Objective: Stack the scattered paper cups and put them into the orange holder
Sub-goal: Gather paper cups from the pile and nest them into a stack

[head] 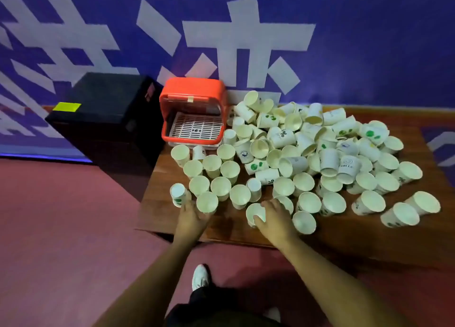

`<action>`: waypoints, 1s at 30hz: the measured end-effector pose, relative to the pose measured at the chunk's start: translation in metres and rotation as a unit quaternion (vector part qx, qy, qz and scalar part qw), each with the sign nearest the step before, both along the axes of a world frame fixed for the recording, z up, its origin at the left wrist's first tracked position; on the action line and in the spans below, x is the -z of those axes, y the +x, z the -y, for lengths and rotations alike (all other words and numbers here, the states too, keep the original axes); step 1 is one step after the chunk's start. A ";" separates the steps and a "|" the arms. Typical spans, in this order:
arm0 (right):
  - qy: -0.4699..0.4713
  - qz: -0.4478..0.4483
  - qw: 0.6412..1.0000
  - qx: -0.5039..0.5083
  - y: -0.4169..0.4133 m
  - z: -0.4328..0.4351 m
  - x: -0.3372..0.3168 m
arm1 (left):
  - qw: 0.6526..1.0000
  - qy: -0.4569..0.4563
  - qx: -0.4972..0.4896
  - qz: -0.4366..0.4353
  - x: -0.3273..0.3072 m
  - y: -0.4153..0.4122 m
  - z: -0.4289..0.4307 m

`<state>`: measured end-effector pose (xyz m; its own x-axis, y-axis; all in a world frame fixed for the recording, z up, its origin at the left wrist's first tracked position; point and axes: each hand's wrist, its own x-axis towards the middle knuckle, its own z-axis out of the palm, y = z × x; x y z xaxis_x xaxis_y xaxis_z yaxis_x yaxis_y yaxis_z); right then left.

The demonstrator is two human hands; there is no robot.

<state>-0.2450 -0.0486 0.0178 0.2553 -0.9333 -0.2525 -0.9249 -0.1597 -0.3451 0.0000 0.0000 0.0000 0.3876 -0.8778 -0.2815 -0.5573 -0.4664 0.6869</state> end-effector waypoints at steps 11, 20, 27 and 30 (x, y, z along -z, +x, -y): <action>-0.035 -0.160 0.982 0.097 0.046 -0.007 0.044 | 0.990 0.067 0.121 -0.037 0.042 0.041 0.040; -0.032 -0.119 0.991 0.059 0.043 0.001 0.062 | 0.980 0.070 0.181 -0.030 0.057 0.045 0.055; -0.049 -0.056 0.994 0.085 0.033 -0.006 0.046 | 0.963 0.071 0.258 0.012 0.059 0.047 0.059; -0.095 0.014 0.991 0.096 0.026 -0.008 0.024 | 0.962 0.050 0.264 0.043 0.065 0.046 0.057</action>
